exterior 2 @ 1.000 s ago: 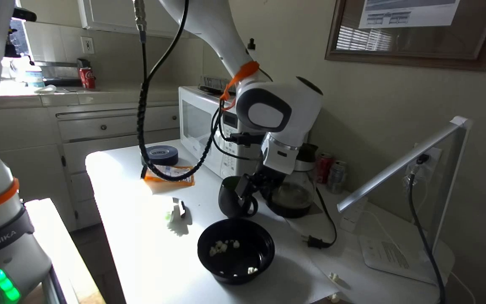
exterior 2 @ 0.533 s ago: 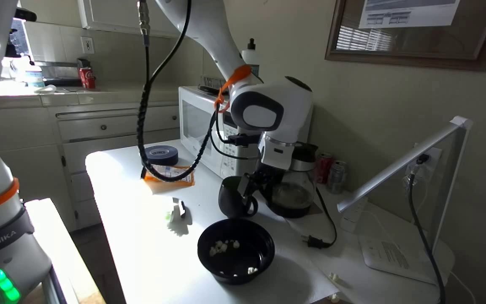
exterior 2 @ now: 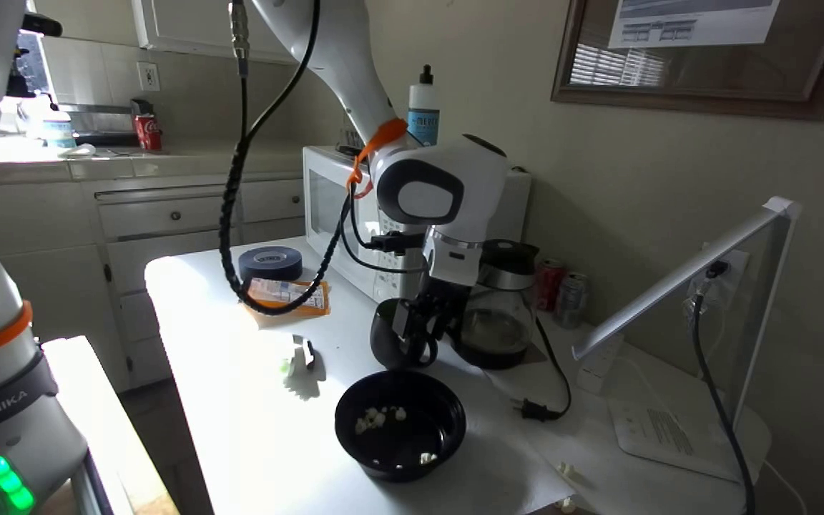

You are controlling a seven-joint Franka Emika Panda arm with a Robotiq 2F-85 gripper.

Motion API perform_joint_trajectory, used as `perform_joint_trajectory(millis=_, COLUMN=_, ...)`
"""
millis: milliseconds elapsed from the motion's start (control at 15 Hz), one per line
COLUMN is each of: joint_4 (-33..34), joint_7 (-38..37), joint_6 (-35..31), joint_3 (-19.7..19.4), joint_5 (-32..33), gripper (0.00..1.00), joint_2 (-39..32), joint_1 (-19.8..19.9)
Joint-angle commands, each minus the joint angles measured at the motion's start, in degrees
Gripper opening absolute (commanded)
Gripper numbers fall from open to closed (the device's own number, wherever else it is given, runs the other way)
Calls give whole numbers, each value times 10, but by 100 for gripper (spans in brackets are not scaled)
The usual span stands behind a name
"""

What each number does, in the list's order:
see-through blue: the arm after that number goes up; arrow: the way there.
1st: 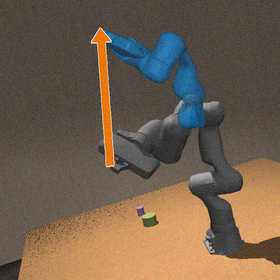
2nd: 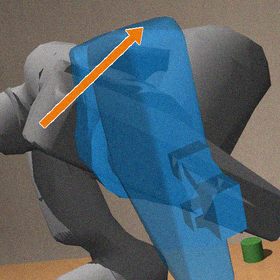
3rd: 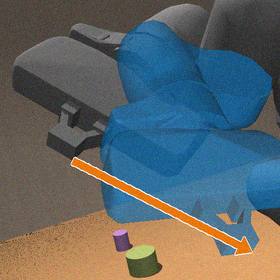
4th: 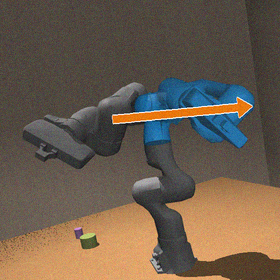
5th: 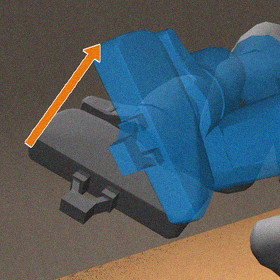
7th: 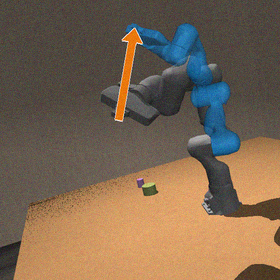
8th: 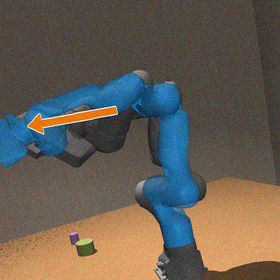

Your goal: Put the black mug on top of the microwave

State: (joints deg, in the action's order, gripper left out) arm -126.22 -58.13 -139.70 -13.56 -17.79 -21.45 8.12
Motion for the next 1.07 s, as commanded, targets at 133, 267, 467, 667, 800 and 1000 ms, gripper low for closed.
perform_joint_trajectory(millis=133, joint_4=-39, joint_7=8, joint_6=-36, joint_3=5, joint_5=19, gripper=45, joint_2=29, joint_1=-12)
perform_joint_trajectory(millis=267, joint_4=-45, joint_7=10, joint_6=-50, joint_3=6, joint_5=24, gripper=28, joint_2=32, joint_1=-15)
perform_joint_trajectory(millis=467, joint_4=-54, joint_7=11, joint_6=-67, joint_3=5, joint_5=30, gripper=6, joint_2=37, joint_1=-18)
perform_joint_trajectory(millis=667, joint_4=-76, joint_7=18, joint_6=-75, joint_3=5, joint_5=40, gripper=6, joint_2=58, joint_1=-22)
perform_joint_trajectory(millis=800, joint_4=-95, joint_7=20, joint_6=-72, joint_3=4, joint_5=56, gripper=6, joint_2=83, joint_1=-29)
perform_joint_trajectory(millis=1000, joint_4=-119, joint_7=10, joint_6=-44, joint_3=0, joint_5=101, gripper=6, joint_2=135, joint_1=-42)
